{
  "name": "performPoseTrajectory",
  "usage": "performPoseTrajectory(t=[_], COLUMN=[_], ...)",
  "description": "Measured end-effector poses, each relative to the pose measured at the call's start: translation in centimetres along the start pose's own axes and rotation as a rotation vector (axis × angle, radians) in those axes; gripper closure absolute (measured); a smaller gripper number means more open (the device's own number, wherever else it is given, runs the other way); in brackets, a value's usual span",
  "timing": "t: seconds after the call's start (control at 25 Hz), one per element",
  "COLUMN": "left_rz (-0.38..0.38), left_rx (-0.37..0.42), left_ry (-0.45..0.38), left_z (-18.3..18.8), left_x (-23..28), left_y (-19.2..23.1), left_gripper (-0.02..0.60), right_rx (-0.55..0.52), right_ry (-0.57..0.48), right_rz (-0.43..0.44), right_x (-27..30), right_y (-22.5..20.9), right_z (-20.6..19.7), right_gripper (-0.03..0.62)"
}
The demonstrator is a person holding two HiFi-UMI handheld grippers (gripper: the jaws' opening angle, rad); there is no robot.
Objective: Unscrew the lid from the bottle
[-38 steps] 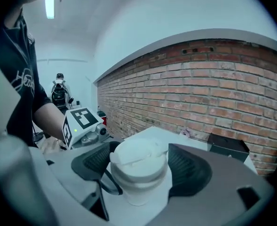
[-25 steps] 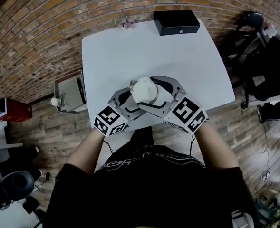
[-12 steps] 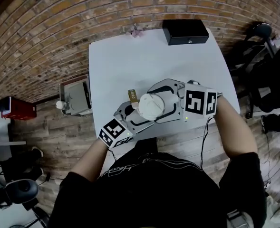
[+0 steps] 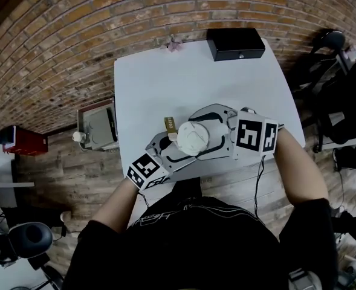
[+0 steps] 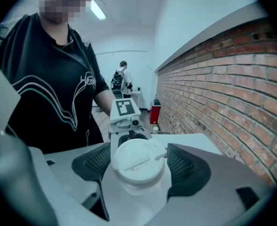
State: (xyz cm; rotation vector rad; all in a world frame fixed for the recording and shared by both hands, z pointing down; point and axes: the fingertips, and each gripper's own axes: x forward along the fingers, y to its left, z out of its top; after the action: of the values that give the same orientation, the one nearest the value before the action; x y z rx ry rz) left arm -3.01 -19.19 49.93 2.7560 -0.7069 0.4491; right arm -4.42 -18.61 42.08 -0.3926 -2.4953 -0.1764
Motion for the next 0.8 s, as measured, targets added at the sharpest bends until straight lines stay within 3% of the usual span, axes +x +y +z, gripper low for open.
performPoseTrajectory(t=[0.28,0.48,0.6,0.8], left_rz=[0.005,0.012,0.015,0.019], left_rx=[-0.008,-0.011,-0.012,-0.017], left_ry=[-0.017,-0.024,-0.027,-0.037], left_z=[0.0,-0.1,0.0,-0.1], left_x=[0.0,-0.2,-0.1,0.0], left_y=[0.2,0.3,0.2,0.2], left_gripper=[0.224,0.224,0.224,0.224], right_rx=[0.313,0.394,0.374,0.385], right_ry=[-0.163,-0.168,-0.149,-0.162], right_rz=[-0.347,-0.563,-0.623,-0.637], right_x=[-0.9,-0.2,-0.1,-0.1], right_y=[-0.7,-1.1,-1.1,-1.1], right_z=[0.9,-0.6,-0.9,-1.3], right_gripper=[0.221,0.249,0.272,0.263])
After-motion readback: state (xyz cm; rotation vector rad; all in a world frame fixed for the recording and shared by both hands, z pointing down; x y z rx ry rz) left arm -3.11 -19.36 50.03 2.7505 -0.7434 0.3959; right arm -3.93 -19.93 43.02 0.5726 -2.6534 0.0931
